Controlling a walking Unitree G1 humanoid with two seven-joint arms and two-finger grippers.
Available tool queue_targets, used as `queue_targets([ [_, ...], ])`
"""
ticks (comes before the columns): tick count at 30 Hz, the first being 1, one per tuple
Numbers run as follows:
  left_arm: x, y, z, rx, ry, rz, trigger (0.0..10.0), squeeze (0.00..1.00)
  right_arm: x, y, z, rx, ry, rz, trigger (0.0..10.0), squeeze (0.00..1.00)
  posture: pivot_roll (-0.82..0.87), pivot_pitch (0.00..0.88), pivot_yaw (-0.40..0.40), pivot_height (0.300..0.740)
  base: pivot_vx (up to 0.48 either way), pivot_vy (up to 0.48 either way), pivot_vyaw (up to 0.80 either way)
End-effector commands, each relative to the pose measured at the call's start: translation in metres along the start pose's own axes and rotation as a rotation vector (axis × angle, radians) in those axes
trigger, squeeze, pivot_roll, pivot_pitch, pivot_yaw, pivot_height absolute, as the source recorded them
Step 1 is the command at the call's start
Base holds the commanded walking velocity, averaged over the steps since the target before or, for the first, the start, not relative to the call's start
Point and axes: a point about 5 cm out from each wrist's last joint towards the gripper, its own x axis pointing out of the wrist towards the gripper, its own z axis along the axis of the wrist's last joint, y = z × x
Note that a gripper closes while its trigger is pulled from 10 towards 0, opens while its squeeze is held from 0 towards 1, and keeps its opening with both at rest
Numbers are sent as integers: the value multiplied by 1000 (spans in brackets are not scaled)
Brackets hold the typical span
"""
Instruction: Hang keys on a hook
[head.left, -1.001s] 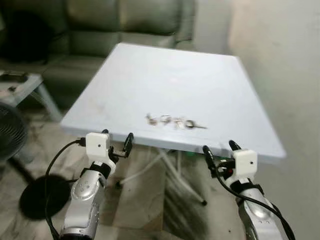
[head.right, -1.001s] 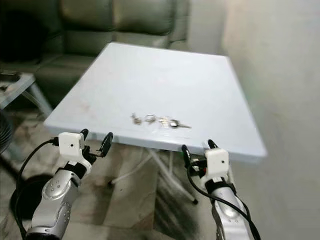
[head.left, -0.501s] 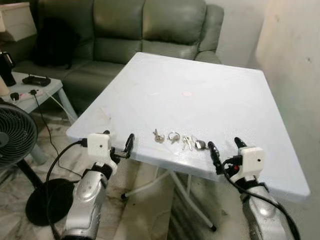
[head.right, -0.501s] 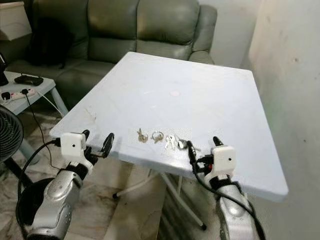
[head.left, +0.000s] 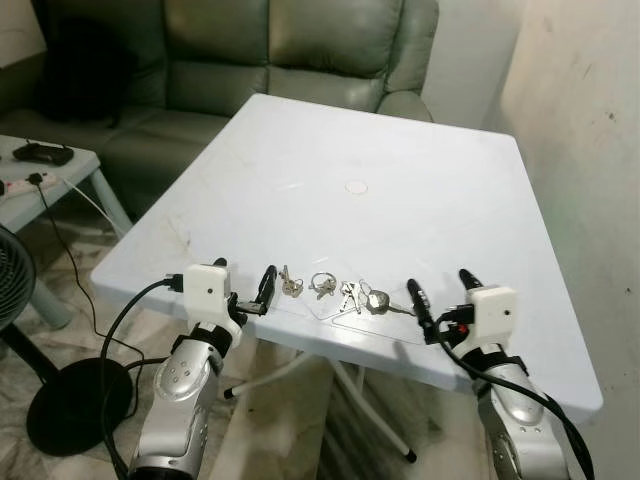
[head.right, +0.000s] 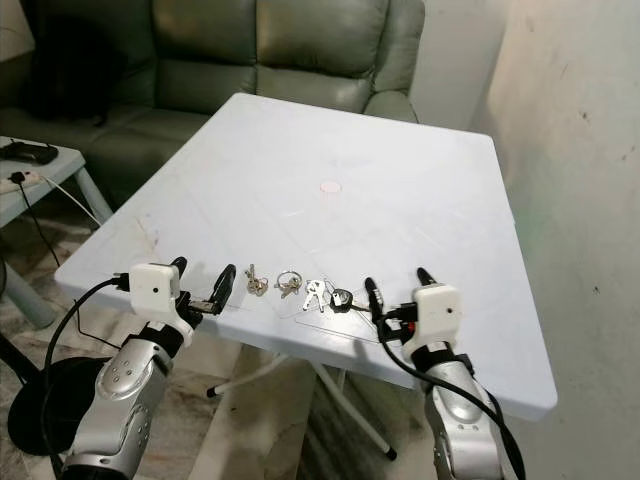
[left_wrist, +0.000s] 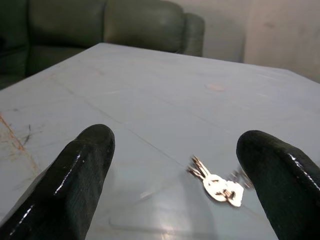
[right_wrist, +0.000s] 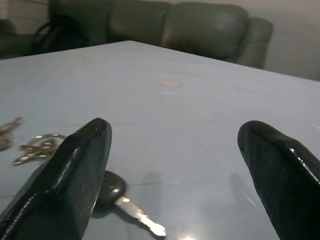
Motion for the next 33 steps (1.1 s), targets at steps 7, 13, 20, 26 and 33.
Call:
queue_targets([
  [7,-7,-24,-2,59,-17,-129,10000,0,9,-1,7,-83,6,113,10000,0,-57,0,-22,740,0,0,0],
  [13,-10,-29,-4,61,-20,-156,10000,0,15,-1,11,-107,14,154,10000,0,-50,0,-30,740,0,0,0],
  [20,-17,-36,-5,87,-24,-189,10000,0,28,5,17,-124,21,204,10000,0,-37,0,-41,740,0,0,0],
  [26,-24,-42,-7,101,-19,-218,10000,0,44,15,26,-102,30,239,10000,0,-32,0,-54,740,0,0,0],
  [33,-34,-48,-9,105,-6,-224,10000,0,54,19,26,-81,91,250,10000,0,-20,8,-73,740,0,0,0],
])
